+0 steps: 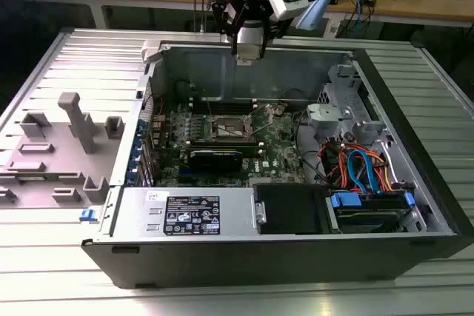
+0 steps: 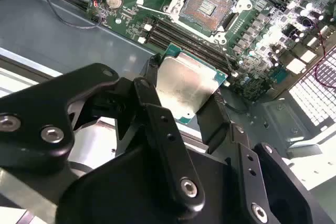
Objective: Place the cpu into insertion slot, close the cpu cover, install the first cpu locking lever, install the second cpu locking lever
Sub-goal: 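Place the cpu into insertion slot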
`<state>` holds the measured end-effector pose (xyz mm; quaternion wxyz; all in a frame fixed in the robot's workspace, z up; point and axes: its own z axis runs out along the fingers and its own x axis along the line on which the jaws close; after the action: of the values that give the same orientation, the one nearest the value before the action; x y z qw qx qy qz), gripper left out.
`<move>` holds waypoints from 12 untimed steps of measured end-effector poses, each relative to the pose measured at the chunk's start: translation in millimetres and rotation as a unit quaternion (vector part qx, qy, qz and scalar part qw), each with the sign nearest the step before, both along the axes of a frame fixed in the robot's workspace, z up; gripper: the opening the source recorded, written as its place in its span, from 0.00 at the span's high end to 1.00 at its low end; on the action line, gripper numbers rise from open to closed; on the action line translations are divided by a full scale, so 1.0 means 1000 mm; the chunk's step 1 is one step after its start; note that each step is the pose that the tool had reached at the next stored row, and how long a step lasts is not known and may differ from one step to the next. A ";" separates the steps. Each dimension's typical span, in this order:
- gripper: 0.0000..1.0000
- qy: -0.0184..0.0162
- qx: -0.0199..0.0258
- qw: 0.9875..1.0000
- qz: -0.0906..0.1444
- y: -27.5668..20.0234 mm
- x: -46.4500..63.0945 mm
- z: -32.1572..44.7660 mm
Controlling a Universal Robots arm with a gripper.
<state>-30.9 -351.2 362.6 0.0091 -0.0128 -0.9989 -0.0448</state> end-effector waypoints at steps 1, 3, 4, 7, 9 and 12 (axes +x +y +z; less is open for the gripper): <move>0.46 0.000 0.000 1.000 0.000 -0.0009 0.000 0.0002; 0.46 0.000 0.000 1.000 0.000 -0.0049 0.000 0.0000; 0.46 0.000 0.000 1.000 0.000 -0.0052 0.000 0.0000; 0.46 0.000 0.000 1.000 0.000 -0.0062 0.000 0.0001; 0.46 0.000 0.000 1.000 0.000 -0.0075 0.000 0.0001; 0.46 0.000 0.000 1.000 0.000 -0.0102 0.000 0.0001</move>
<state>-31.0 -361.4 362.6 0.0091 -0.0128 -0.9989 -0.0448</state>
